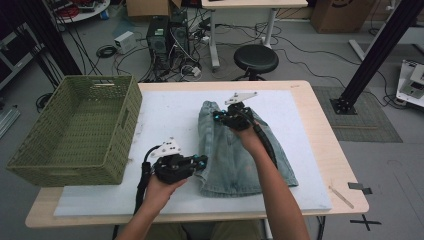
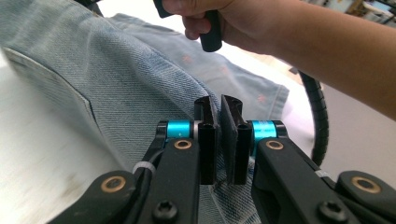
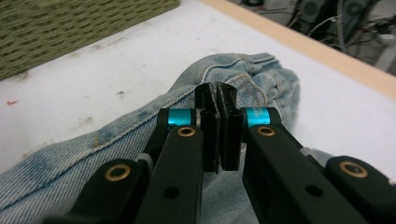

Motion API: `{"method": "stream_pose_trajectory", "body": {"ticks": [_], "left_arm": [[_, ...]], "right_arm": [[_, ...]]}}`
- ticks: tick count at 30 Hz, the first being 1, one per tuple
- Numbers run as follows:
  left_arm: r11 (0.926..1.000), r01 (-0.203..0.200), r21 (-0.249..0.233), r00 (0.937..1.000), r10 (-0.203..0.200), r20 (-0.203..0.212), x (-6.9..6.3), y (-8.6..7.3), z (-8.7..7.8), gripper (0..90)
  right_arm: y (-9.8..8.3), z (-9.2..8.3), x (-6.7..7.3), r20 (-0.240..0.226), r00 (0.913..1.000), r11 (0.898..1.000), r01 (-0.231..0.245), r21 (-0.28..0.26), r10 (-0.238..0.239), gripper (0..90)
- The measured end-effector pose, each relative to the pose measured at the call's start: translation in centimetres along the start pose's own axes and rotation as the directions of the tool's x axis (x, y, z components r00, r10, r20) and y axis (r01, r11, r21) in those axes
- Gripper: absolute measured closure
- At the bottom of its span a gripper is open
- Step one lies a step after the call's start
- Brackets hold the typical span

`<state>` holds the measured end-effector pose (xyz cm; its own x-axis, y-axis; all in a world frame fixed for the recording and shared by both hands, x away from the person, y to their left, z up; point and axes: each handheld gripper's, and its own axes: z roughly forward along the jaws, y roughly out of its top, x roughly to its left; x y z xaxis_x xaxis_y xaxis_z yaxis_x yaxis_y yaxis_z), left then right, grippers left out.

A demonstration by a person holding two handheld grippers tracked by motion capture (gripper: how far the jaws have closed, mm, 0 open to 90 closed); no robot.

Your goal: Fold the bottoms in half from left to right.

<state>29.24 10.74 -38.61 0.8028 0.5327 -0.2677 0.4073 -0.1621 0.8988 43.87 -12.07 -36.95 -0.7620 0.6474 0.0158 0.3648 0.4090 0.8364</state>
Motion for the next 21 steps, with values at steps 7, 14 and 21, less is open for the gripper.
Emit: {"method": "stream_pose_trajectory", "body": {"ticks": [7,14,21], "left_arm": [[0.9999,-0.010,0.009,0.9976,0.010,0.069,-1.3,1.7,3.9,85.1],[0.9998,-0.019,0.001,0.9909,0.019,0.133,-2.6,2.9,7.8,85.1],[0.9991,-0.033,0.029,0.9866,0.028,0.161,-3.6,3.9,11.1,85.1]], "right_arm": [[-1.4,-3.6,-2.6,0.073,0.9967,0.999,-0.036,-0.013,0.037,90.0],[-2.8,-6.3,-5.0,0.129,0.9900,0.998,-0.056,-0.006,0.056,90.0],[-4.5,-8.0,-6.8,0.179,0.9785,0.995,-0.099,-0.021,0.101,90.0]]}}
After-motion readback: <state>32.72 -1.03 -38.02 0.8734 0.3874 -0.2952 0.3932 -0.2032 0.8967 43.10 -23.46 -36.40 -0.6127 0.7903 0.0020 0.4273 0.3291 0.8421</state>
